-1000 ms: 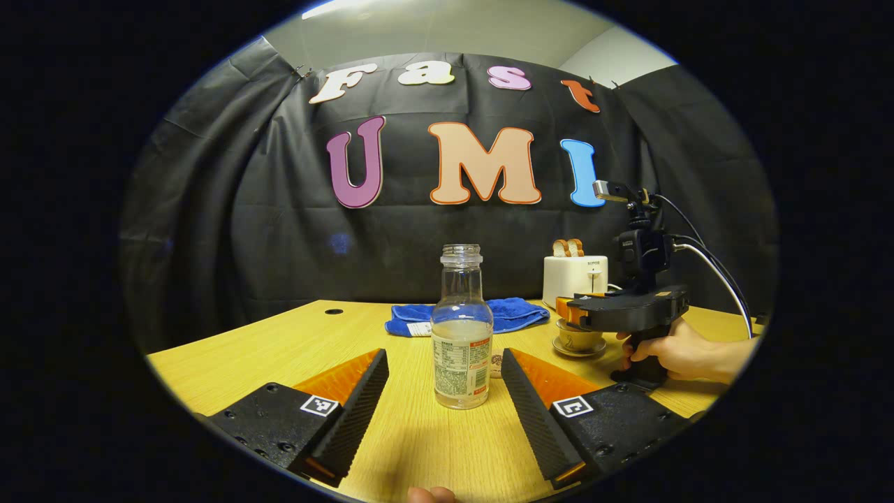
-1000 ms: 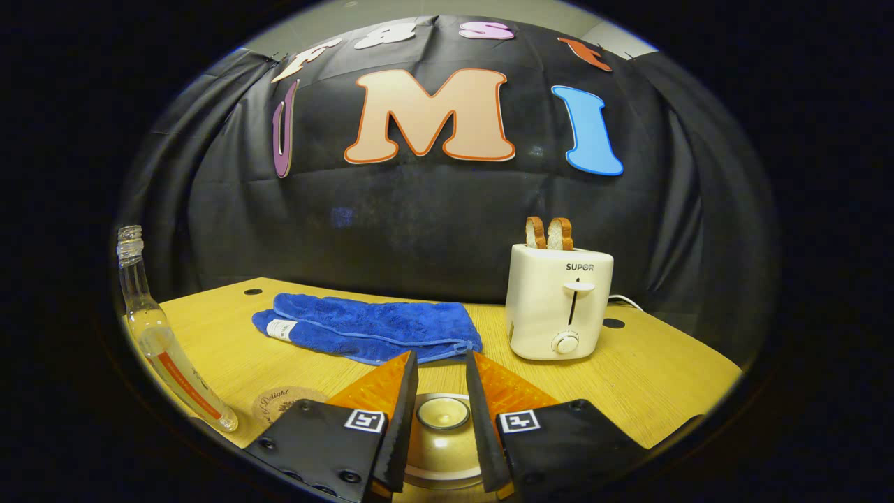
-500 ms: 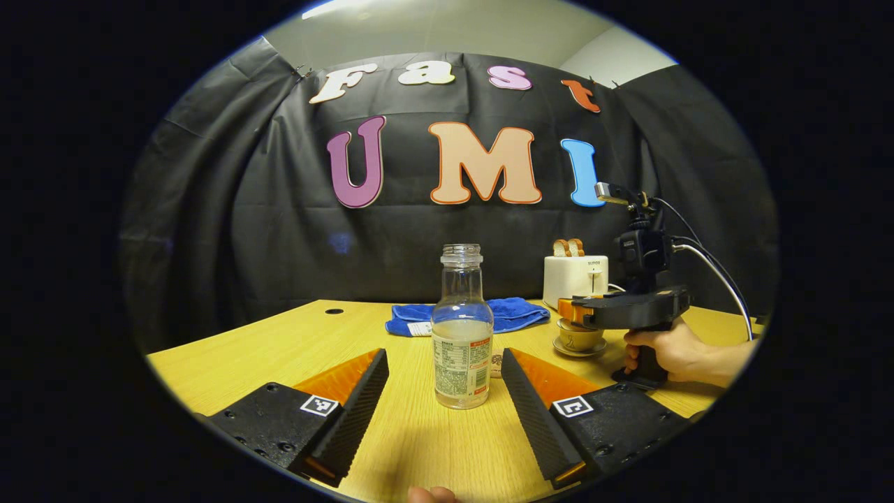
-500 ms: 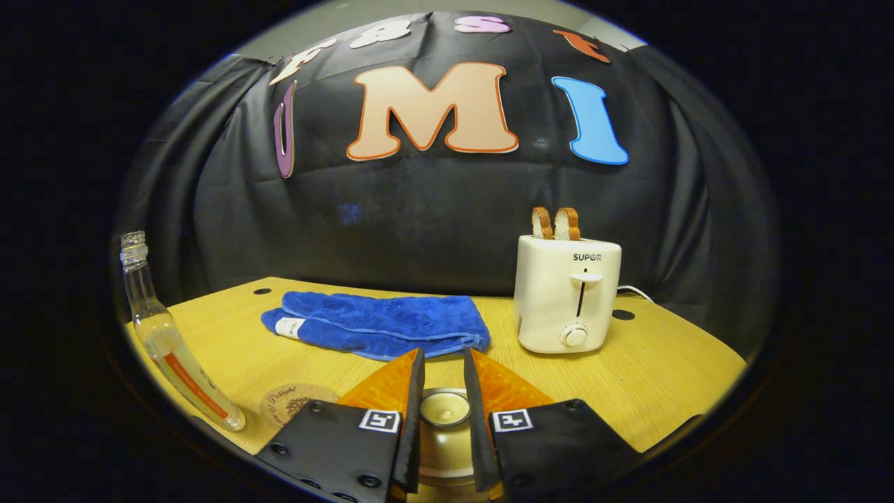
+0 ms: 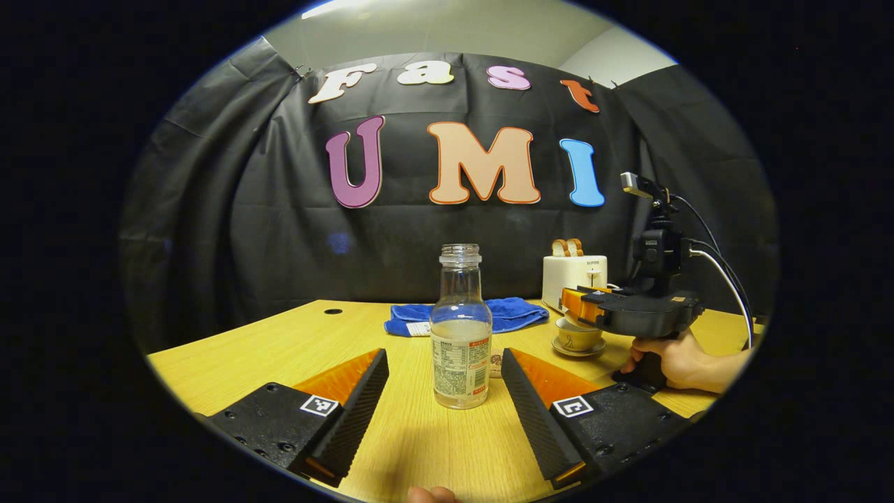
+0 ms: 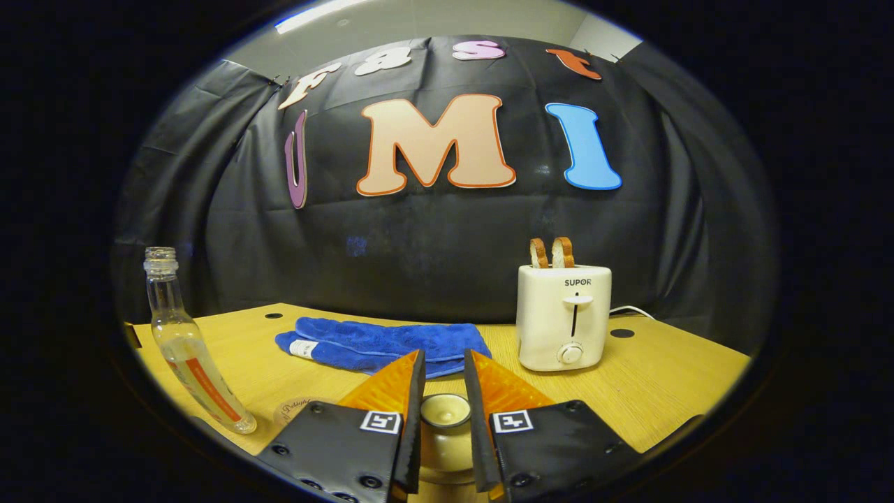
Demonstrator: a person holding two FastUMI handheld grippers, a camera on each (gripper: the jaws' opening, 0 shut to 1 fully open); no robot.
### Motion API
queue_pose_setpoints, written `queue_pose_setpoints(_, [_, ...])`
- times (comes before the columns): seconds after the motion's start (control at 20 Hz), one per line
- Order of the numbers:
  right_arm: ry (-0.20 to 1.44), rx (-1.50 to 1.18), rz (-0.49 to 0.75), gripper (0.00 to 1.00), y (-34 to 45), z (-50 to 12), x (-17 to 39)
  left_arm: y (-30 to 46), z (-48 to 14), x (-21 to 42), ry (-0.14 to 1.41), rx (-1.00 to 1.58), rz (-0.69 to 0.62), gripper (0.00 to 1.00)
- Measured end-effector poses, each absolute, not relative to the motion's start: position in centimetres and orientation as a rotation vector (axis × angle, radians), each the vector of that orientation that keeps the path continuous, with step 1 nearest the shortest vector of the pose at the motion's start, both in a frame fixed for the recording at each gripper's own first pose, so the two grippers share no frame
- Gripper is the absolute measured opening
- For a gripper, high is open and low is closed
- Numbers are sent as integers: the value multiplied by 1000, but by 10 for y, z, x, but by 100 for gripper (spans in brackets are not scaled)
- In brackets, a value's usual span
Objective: Open the teacup lid with one hand, grasp the water bottle and pour water into the teacup with the other hand; after pouring, place the water bottle on the coaster and then close the teacup lid.
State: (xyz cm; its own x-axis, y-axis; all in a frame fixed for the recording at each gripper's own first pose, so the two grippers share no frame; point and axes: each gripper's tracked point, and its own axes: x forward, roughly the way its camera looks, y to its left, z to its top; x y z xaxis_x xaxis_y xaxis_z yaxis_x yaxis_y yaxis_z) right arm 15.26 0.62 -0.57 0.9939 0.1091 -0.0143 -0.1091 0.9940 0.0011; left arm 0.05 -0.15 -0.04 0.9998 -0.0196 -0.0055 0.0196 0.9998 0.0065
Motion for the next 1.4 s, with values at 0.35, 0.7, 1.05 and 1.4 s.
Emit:
queue_pose_setpoints(0.35, [12,0,130,34,-19,-1,91,-4,-2,8,8,4,-20,95])
queue_pose_setpoints(0.7, [8,2,119,33,-56,2,43,-10,-3,35,13,6,-20,95])
queue_pose_setpoints(1.05, [6,-1,86,33,-76,4,26,-17,-6,65,14,9,-24,95])
queue_pose_setpoints(1.4, [6,-2,81,34,-77,3,25,-20,-7,97,9,11,-23,95])
